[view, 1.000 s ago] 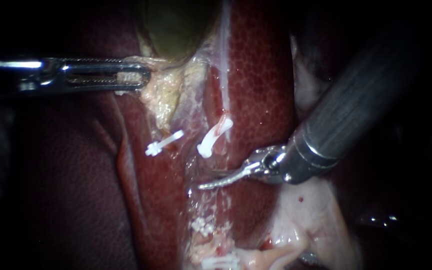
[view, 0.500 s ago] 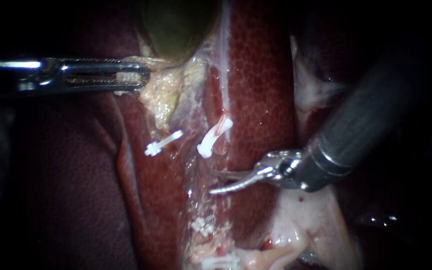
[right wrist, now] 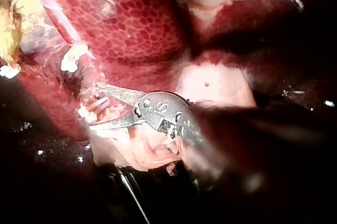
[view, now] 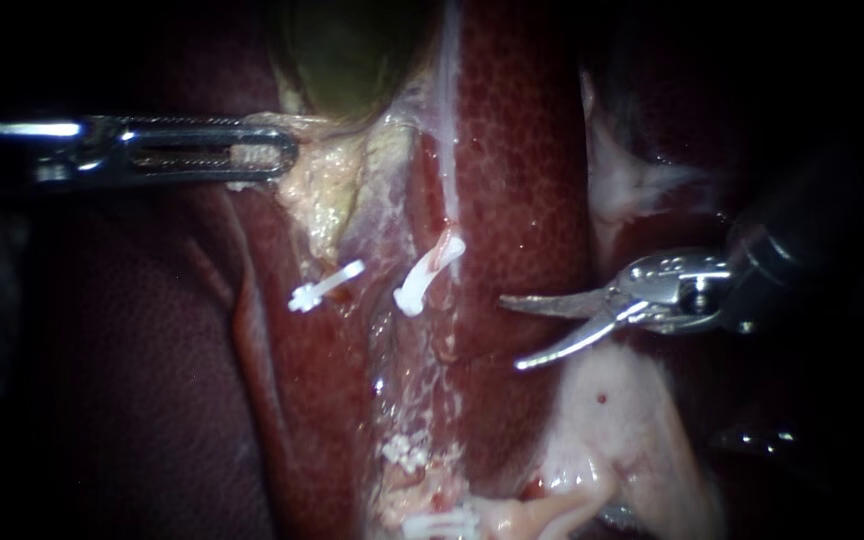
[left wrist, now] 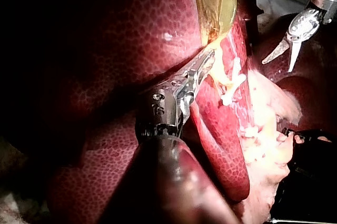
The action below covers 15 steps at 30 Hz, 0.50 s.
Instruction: Go back from the cut right tube
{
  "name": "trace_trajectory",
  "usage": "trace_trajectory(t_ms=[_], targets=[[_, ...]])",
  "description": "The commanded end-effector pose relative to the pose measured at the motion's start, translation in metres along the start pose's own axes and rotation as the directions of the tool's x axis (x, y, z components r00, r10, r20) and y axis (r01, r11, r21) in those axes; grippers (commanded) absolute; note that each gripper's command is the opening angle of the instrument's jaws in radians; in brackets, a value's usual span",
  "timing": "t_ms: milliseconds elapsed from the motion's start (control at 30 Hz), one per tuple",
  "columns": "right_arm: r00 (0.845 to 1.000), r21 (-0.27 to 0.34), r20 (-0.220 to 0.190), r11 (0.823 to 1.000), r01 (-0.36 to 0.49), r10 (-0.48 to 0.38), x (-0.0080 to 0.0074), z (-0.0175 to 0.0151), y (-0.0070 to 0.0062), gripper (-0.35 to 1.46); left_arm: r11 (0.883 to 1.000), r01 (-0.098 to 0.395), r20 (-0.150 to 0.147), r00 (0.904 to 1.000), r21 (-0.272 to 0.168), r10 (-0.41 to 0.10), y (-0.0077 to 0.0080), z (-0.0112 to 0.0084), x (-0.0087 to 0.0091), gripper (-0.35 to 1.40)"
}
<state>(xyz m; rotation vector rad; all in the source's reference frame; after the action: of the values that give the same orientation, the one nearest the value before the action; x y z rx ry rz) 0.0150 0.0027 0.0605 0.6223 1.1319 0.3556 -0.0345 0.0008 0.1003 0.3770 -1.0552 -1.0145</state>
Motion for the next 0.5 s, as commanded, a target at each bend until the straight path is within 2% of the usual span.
trace_trajectory(t_ms=[33, 167, 267, 500], targets=[[1.0, -0.006, 0.0, 1.0, 0.003, -0.003, 0.0004, -0.0003, -0.0001, 1.43, 1.0, 0.0, 0.0, 1.0, -0.001, 0.0, 0.0, 0.0001, 0.0001, -0.35], [1.0, -0.029, 0.0, 0.999, 0.022, -0.022, 0.0021, -0.0014, -0.0007, 1.43, 1.0, -0.002, 0.002, 1.0, -0.004, 0.002, -0.0001, 0.0004, 0.0004, -0.35], [1.0, -0.042, 0.001, 0.999, 0.029, -0.029, 0.0028, -0.002, -0.0011, 1.43, 1.0, -0.004, 0.008, 1.0, -0.01, 0.004, -0.0001, 0.0009, 0.001, -0.33], [0.999, -0.055, 0.002, 0.998, 0.033, -0.033, 0.0031, -0.0023, -0.0013, 1.43, 1.0, -0.021, -0.03, 0.9993, 0.0, 0.021, -0.0004, 0.0034, 0.0036, -0.33]])
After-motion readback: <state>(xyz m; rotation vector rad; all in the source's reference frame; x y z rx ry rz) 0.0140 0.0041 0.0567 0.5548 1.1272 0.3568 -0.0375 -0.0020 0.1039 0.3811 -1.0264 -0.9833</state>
